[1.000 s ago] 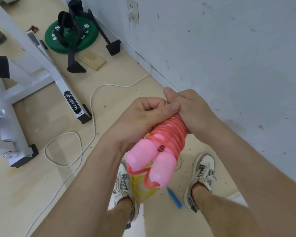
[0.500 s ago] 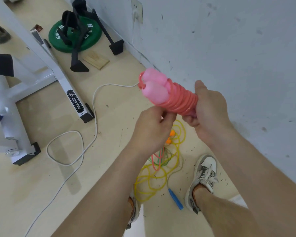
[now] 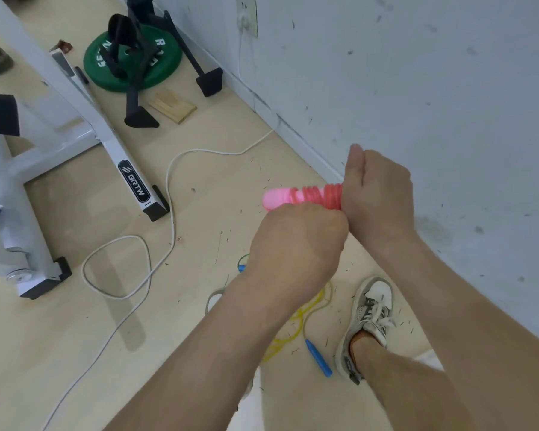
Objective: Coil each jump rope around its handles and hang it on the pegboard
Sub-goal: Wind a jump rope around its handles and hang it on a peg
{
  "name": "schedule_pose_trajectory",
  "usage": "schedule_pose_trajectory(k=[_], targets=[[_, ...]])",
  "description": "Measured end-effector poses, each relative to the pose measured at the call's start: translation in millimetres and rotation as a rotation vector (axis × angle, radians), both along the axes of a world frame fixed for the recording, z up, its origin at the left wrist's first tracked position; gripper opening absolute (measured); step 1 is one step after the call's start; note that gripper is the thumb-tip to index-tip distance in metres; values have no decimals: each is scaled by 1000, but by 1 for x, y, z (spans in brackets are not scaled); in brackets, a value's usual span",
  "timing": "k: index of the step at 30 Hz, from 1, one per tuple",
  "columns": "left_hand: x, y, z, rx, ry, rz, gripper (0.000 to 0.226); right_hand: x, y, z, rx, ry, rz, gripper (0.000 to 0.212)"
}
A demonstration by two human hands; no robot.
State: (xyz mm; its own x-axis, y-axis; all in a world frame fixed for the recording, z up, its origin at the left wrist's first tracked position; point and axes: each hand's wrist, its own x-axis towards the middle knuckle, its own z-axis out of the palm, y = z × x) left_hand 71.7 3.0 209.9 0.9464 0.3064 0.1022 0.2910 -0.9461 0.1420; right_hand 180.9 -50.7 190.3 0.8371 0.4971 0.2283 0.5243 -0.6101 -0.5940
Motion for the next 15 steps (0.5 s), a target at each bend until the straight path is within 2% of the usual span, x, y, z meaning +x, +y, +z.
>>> schedule_pose_trajectory(k=[2,5,7,10,13,15], targets=[[-3,7,1,-81,-80,-50,13,2,-1,1,-118,11,77,50],[-7,16,9,-259,-129,-12,30,6,-2,7,-205,62,177,51],[-7,22,13,-293,-146,42,34,7,-3,9,-253,98,245,52],[-11,34,8,-379,-104,88,28,6,-6,13,-261,182,372,54],[-15,44,3,-718,-126,93,8,6,-6,16,-211,259,421,56],[-15,44,6,-917,-122,100,10,8,-7,19,-176,327,436,56]])
